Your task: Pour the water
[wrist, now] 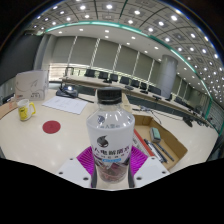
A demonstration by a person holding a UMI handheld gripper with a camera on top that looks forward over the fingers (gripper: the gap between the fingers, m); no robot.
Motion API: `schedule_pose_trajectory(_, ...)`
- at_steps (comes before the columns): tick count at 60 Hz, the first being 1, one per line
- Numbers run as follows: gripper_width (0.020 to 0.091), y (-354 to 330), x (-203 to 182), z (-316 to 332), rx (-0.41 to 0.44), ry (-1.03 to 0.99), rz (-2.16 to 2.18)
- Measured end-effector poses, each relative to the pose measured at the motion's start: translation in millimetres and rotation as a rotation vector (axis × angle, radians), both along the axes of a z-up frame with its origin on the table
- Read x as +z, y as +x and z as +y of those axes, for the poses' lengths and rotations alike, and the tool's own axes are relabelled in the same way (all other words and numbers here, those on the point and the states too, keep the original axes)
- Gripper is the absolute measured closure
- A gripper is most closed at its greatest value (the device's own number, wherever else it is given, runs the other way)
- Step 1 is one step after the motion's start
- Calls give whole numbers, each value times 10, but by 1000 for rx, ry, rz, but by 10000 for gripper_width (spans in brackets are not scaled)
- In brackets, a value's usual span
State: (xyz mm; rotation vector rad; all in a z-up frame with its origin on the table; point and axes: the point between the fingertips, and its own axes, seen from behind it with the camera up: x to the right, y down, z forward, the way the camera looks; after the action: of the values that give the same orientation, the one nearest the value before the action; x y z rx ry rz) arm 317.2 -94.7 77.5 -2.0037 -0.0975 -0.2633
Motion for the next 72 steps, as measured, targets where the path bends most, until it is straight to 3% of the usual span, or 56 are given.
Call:
schedule_pose_trajectory(13,681,-635,781,378,15,21,-317)
schedule_pose_trajectory(26,681,-1900,1236,1026,160,34,-740)
schedule_pose_trajectory(44,683,-3211,1158,1786,385,115,-1403)
schedule_pose_trajectory(57,681,-3350,992,2055,451,113,-1769)
schedule_pose_trajectory(64,682,-3361,912,2052,491,104,-1795)
schedule_pose_trajectory(72,679,-3251,939,2001,474,87,-1695)
